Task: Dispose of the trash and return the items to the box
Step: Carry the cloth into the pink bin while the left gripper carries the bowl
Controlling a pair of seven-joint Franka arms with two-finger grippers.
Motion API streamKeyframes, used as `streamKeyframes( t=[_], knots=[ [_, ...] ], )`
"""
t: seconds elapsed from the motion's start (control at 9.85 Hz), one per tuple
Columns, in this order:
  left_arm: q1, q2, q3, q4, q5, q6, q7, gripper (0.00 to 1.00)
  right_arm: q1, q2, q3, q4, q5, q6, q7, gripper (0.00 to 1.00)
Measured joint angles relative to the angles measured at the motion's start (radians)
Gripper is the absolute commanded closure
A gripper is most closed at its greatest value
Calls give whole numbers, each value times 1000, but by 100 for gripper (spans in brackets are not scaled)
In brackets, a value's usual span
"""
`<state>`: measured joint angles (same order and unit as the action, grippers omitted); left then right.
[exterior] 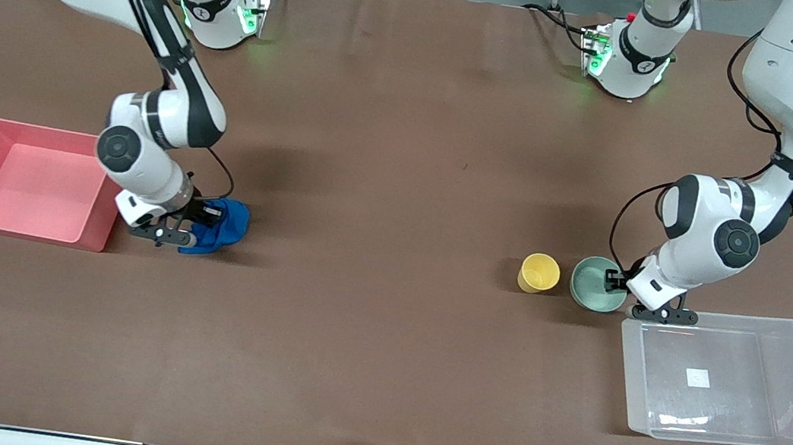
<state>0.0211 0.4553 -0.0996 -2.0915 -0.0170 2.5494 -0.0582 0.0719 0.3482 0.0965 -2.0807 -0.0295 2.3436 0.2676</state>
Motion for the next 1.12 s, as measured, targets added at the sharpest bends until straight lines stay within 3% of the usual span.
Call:
streamKeyframes(
  t=[0.3, 0.51, 0.71, 1.02, 1.12],
  knots=[
    [0, -76, -3, 35, 0, -87, 6, 100, -71, -158, -20, 298, -13, -557, -142, 99],
    [8, -147, -2, 123, 0, -232, 41, 100, -99, -204, -141, 350, -34, -648, -360, 99],
    [45, -160, 1, 281, 0, -385, 106, 100, -119, -189, -284, 320, -83, -575, -555, 97],
    [120, -27, 3, 531, 0, -474, 247, 100, -130, -126, -380, 133, -96, -224, -686, 94],
    [139, 50, 5, 606, 0, -479, 296, 100, -135, -86, -393, 61, -96, -90, -692, 74]
  ],
)
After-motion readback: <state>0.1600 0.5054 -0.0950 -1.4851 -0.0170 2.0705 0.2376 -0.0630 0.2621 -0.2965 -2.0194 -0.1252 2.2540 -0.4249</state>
